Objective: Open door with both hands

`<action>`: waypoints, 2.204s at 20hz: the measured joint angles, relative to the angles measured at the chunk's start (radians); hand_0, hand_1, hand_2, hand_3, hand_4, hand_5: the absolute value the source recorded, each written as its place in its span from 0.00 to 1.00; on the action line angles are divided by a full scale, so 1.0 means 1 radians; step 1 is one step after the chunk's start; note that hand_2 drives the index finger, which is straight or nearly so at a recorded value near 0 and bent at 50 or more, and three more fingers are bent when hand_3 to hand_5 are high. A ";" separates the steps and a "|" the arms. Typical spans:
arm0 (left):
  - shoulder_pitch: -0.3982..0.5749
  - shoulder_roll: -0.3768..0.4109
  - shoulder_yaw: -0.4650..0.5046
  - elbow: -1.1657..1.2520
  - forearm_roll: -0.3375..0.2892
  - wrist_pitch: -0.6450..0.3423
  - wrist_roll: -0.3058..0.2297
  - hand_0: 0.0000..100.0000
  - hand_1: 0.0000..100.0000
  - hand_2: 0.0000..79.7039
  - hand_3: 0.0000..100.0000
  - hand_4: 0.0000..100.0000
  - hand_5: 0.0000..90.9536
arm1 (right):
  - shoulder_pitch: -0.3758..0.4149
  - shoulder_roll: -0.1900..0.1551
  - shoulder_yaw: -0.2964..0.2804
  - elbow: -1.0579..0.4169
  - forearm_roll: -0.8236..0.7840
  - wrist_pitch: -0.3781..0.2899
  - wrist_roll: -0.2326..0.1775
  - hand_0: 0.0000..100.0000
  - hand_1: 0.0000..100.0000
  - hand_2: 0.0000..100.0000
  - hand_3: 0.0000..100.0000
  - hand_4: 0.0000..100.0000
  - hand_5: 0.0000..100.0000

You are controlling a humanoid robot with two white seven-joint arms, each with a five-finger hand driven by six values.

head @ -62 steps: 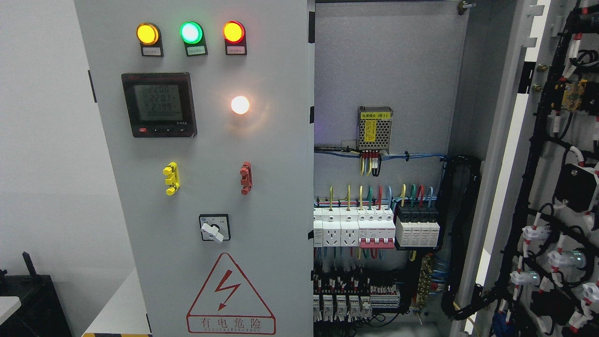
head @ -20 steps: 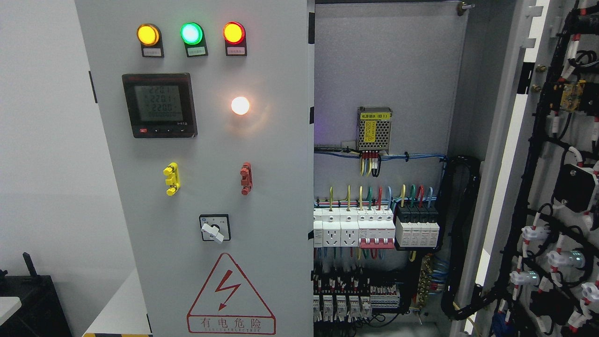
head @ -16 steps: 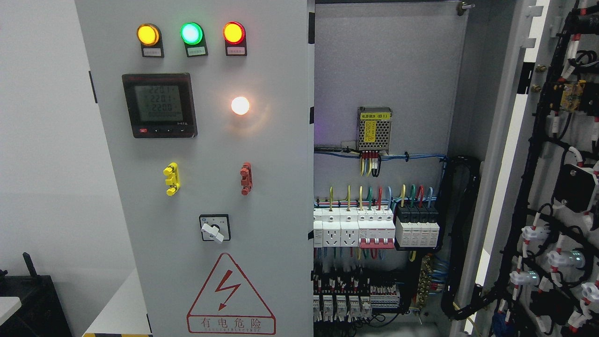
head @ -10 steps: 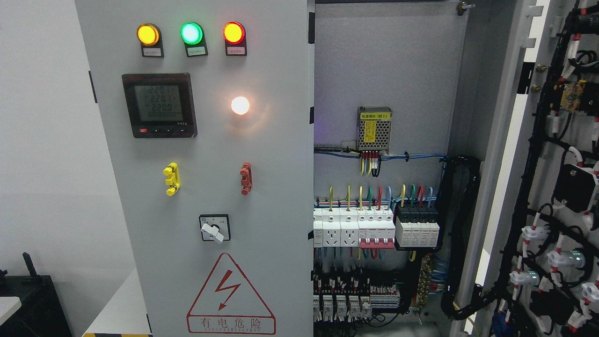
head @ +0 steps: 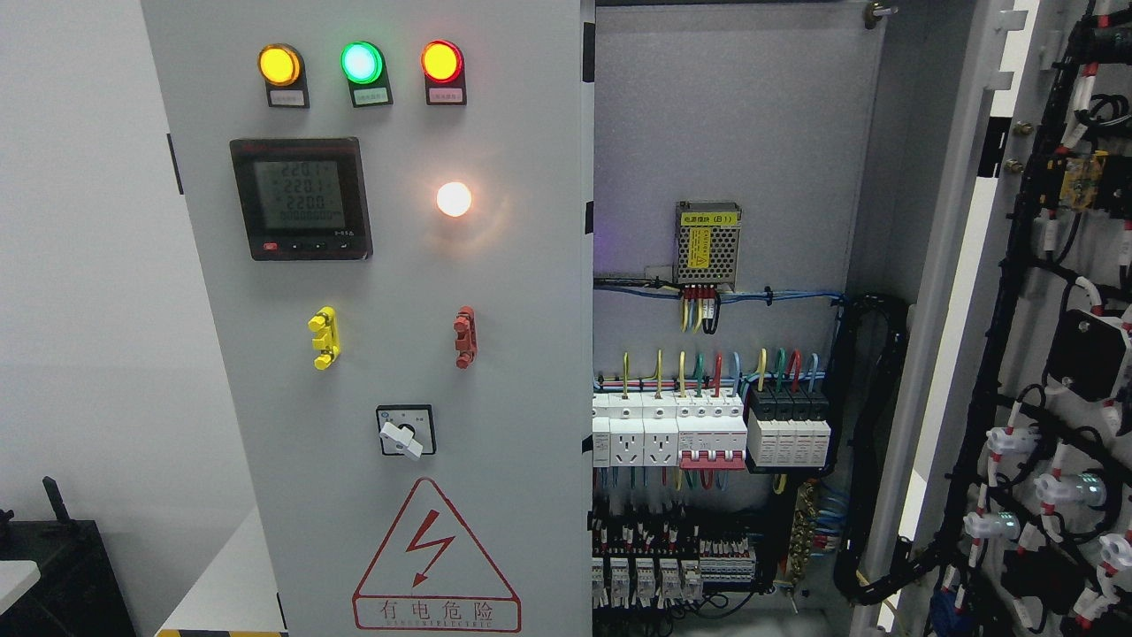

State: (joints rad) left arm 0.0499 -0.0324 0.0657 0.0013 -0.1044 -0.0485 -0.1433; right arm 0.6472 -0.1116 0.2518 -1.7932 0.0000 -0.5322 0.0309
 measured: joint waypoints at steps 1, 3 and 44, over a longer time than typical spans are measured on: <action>0.000 0.000 0.000 0.000 0.000 0.000 0.000 0.00 0.00 0.00 0.00 0.04 0.00 | -0.021 0.003 0.001 -0.002 0.000 0.012 -0.001 0.00 0.00 0.00 0.00 0.00 0.00; 0.000 -0.001 0.000 0.000 0.000 0.000 0.000 0.00 0.00 0.00 0.00 0.04 0.00 | -0.064 0.010 0.004 -0.007 0.000 0.037 -0.001 0.00 0.00 0.00 0.00 0.00 0.00; -0.001 -0.004 0.002 -0.001 0.000 0.001 0.000 0.00 0.00 0.00 0.00 0.04 0.00 | -0.742 0.109 0.011 0.069 -0.154 0.492 -0.007 0.00 0.00 0.00 0.00 0.00 0.00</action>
State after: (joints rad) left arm 0.0491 -0.0368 0.0681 0.0000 -0.1045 -0.0479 -0.1430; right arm -0.0951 -0.0027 0.2633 -1.7238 -0.1543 -0.0402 0.0238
